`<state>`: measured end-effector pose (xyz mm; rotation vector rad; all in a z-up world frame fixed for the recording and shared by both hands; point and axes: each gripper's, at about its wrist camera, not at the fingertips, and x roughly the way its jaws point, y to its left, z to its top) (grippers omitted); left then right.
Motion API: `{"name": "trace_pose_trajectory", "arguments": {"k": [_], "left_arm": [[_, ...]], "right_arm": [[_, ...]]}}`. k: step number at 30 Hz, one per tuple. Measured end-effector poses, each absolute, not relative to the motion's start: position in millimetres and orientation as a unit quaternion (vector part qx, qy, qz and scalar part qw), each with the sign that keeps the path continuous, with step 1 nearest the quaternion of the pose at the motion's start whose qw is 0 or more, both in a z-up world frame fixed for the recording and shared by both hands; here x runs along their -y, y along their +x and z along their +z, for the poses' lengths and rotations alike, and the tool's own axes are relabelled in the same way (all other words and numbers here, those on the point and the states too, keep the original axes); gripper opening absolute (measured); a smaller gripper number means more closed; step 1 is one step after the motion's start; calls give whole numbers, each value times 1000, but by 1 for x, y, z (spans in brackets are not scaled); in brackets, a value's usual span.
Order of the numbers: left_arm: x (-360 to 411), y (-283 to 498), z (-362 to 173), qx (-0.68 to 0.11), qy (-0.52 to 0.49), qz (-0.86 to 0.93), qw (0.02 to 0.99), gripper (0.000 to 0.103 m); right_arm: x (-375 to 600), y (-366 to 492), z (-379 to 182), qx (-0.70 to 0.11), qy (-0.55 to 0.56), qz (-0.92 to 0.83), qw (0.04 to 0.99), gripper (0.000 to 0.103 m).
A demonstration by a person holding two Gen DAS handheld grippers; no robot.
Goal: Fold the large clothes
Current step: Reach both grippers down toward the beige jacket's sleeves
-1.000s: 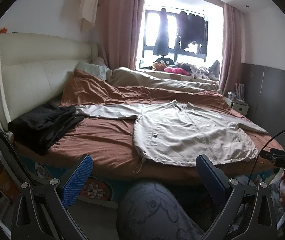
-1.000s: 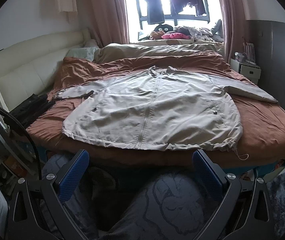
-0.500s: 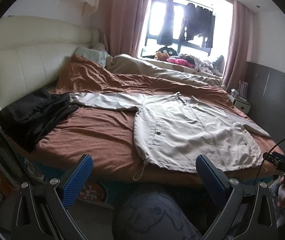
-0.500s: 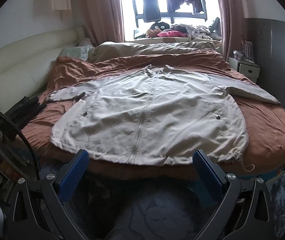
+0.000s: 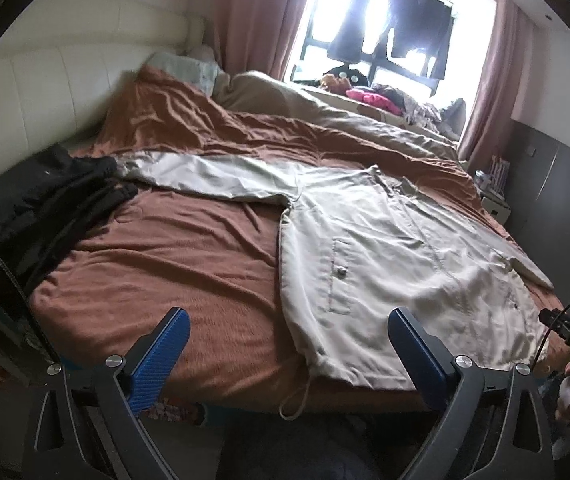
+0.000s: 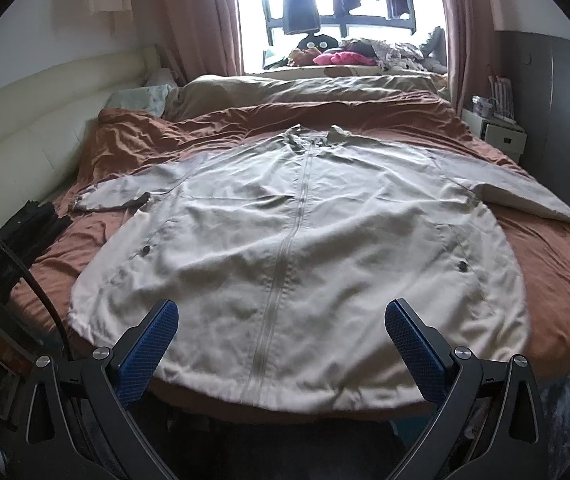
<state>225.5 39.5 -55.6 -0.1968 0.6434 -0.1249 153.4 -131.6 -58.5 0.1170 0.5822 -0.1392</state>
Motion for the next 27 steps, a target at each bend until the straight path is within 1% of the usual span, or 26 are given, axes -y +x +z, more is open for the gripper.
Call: {"name": "trace_pose_trajectory", "arguments": {"k": [2,4,5,7,9,12,18,19,20,22,23,24,27], "left_arm": [[-46,238,-60,-320,-100,-60,940,96],[-56,255,-64,-327,-113,-58,937,90],[-59,260,-65,-328,-119,-58,935,88],[-68,275,-67,-333,-133,-57,932,83],[-75,290,-68,-335,-143,-58,929,81],[-85,312,-68,-337,-160,-56,926,78],[-105,362,-72,-346,-180,-46,920,75],[-109,372,-74,-349,-184,-43,918,74],[-113,382,-76,-351,-188,-43,916,73],[-125,407,-83,-358,-200,-36,911,68],[-130,419,-86,-362,-206,-34,909,68],[-134,427,-89,-364,-210,-32,907,68],[-154,460,-100,-373,-223,-15,900,66]], "right_arm": [[132,170,-60,-290,65,-62,953,103],[132,185,-61,-291,66,-57,953,103],[132,193,-62,-293,67,-55,952,103],[132,209,-63,-296,73,-46,951,103],[133,223,-62,-299,78,-39,950,103],[132,246,-58,-305,78,-21,949,100],[135,289,-48,-310,67,6,948,98],[133,295,-48,-309,66,7,949,96],[134,303,-47,-307,66,11,949,93],[134,319,-48,-311,67,15,948,85],[133,329,-50,-315,68,15,946,79],[134,339,-52,-321,71,16,944,77],[133,362,-59,-329,87,19,940,74]]}}
